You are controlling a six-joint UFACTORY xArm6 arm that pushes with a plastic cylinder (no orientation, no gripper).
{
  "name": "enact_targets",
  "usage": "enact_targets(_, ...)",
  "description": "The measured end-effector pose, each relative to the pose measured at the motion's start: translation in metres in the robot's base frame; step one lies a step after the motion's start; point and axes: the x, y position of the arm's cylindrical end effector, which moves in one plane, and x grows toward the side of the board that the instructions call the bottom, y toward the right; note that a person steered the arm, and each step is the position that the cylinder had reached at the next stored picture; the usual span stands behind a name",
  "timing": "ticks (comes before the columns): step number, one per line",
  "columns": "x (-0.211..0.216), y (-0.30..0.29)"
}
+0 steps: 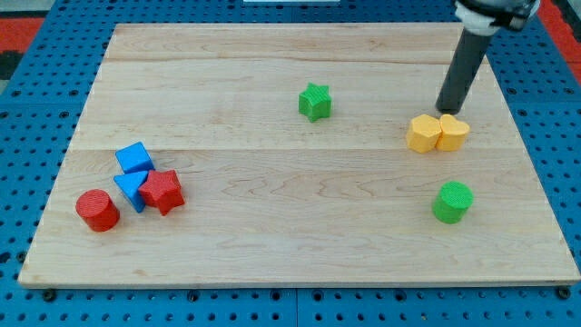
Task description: Point your arm at the yellow heart
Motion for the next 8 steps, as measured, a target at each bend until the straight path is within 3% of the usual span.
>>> enact_targets(1, 0.030, -0.019)
enact_targets(3, 0.003, -0.029)
enact_targets(4, -0.030, -0.013)
enact_targets(5, -0.037, 0.063)
enact_targets(6, 0.004, 0.149)
enact_targets(8, 0.104, 0.086)
